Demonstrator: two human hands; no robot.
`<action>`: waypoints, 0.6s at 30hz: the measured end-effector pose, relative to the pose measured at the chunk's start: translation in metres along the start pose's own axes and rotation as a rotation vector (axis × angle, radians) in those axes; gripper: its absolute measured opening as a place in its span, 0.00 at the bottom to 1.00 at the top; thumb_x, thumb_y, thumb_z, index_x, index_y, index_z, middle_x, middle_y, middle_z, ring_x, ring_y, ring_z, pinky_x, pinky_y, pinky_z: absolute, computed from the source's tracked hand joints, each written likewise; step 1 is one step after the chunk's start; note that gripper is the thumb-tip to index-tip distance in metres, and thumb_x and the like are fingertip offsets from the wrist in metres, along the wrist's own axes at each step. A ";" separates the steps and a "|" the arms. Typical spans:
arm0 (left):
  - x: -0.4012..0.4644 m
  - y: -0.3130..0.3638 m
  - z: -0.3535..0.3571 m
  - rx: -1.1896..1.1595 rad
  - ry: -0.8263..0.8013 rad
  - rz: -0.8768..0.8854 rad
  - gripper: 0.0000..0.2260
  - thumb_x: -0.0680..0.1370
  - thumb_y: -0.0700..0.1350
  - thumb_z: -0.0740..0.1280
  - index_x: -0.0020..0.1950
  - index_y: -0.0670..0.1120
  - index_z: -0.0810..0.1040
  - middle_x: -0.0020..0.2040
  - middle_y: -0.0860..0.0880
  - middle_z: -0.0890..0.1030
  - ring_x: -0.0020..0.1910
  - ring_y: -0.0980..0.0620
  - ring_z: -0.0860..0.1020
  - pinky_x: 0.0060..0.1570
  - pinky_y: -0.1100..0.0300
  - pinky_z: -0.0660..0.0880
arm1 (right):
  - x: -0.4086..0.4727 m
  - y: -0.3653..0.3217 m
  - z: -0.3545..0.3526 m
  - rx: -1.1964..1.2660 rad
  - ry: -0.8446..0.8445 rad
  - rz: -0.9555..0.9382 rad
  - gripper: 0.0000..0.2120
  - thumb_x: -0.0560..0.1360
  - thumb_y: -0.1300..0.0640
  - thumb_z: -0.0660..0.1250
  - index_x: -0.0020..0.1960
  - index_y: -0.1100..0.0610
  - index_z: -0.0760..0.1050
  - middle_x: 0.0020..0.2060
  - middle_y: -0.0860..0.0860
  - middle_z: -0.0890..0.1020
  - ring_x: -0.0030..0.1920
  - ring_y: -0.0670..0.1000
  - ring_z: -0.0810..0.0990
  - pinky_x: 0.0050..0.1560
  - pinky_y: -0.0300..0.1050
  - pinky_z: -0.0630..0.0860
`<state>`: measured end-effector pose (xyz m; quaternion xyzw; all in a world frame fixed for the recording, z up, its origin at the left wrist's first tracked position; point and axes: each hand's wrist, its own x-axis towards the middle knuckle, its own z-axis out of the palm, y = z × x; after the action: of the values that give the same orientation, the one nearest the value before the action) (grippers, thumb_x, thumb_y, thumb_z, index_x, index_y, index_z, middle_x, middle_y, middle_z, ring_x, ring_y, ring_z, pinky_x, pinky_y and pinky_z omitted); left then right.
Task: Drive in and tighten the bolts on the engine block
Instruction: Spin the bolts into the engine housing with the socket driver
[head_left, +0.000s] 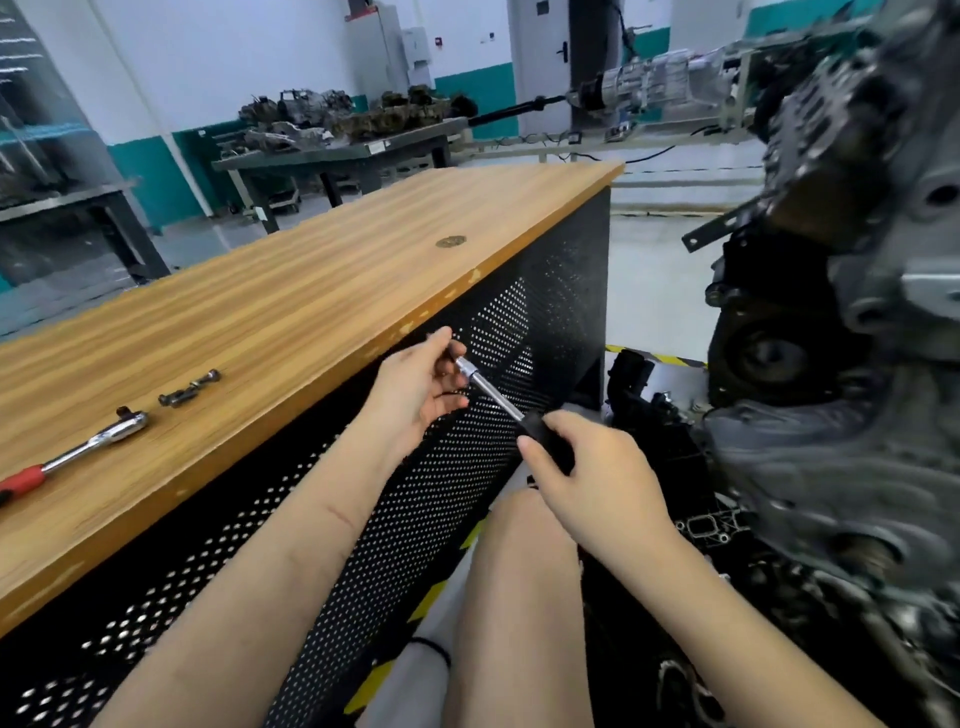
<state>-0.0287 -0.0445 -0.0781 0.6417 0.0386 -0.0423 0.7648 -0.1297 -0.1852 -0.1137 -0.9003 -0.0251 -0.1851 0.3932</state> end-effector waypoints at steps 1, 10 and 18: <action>0.000 -0.007 0.009 -0.016 -0.005 -0.005 0.13 0.79 0.46 0.61 0.37 0.44 0.75 0.24 0.51 0.74 0.21 0.58 0.74 0.22 0.66 0.71 | -0.004 0.005 -0.003 -0.007 0.010 0.023 0.12 0.76 0.46 0.61 0.47 0.54 0.75 0.37 0.49 0.78 0.42 0.55 0.78 0.37 0.46 0.71; -0.013 -0.082 0.101 -0.218 -0.172 -0.206 0.09 0.80 0.42 0.59 0.42 0.43 0.75 0.30 0.51 0.79 0.24 0.58 0.78 0.26 0.65 0.76 | -0.059 0.073 -0.004 0.127 0.103 0.314 0.16 0.76 0.52 0.64 0.32 0.49 0.62 0.25 0.44 0.68 0.27 0.41 0.70 0.29 0.36 0.65; -0.012 -0.107 0.140 -0.106 -0.191 -0.169 0.07 0.79 0.39 0.63 0.41 0.45 0.71 0.25 0.52 0.80 0.22 0.58 0.78 0.24 0.67 0.75 | -0.062 0.097 0.005 0.364 0.119 0.559 0.16 0.76 0.57 0.64 0.31 0.54 0.63 0.41 0.65 0.81 0.43 0.65 0.79 0.45 0.55 0.75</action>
<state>-0.0524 -0.2008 -0.1568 0.5881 0.0221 -0.1654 0.7914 -0.1673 -0.2420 -0.2068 -0.7751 0.2130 -0.1147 0.5837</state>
